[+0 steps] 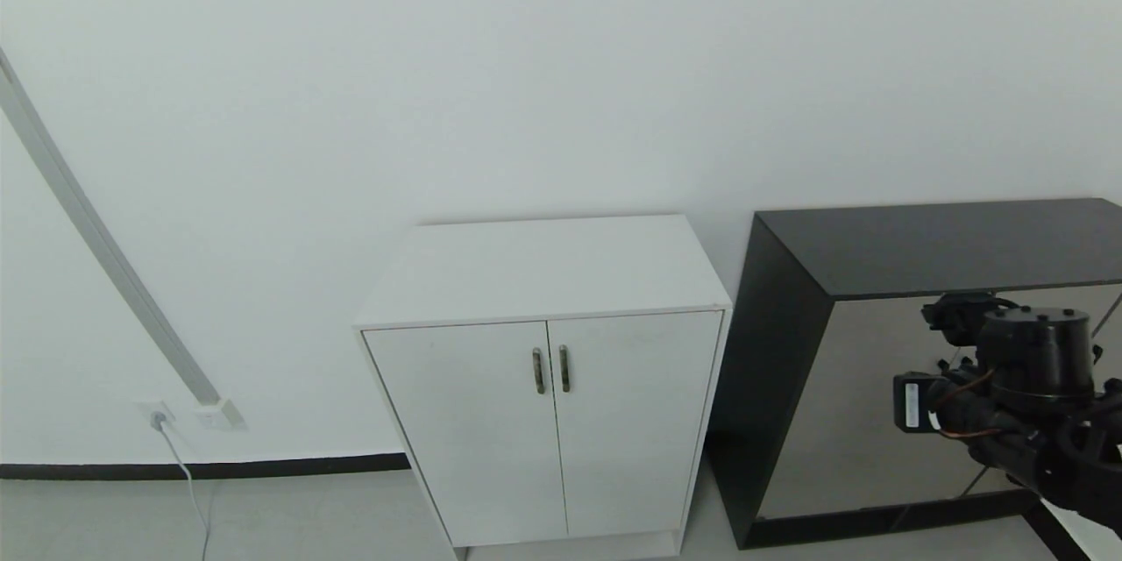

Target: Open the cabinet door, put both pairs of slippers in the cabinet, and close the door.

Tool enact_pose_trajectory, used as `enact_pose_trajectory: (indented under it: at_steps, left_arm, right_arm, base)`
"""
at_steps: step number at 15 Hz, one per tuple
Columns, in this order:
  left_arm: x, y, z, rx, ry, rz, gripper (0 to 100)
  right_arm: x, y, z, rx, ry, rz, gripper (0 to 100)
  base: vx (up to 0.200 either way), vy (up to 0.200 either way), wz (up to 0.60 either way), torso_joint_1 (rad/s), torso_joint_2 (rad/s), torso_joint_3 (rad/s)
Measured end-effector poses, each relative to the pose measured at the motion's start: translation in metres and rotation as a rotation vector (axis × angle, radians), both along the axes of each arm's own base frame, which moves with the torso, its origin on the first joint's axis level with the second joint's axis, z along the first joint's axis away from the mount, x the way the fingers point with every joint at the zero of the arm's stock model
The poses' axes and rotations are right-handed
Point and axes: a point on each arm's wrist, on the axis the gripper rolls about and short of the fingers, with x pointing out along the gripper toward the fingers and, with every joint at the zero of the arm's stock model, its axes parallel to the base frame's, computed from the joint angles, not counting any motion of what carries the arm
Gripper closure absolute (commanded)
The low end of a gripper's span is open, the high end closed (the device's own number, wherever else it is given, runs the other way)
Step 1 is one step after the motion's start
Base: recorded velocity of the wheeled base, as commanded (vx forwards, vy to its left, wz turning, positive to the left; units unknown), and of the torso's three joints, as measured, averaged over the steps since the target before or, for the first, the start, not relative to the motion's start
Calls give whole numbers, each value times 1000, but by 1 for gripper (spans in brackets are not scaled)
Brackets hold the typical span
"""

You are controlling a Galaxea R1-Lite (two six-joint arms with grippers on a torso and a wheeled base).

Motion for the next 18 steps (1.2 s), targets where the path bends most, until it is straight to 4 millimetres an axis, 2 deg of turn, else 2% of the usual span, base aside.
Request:
enact_pose_trajectory:
  at_steps: [9, 18]
  left_arm:
    - [0, 0, 0, 0, 0, 0, 100]
    - [0, 0, 0, -1, 0, 1, 100]
  right_arm:
    - [-79, -25, 0, -29, 3, -4, 100]
    - [-135, -38, -7, -22, -10, 9, 100]
  base:
    - [0, 0, 0, 0, 0, 0]
    - [0, 0, 0, 0, 0, 0]
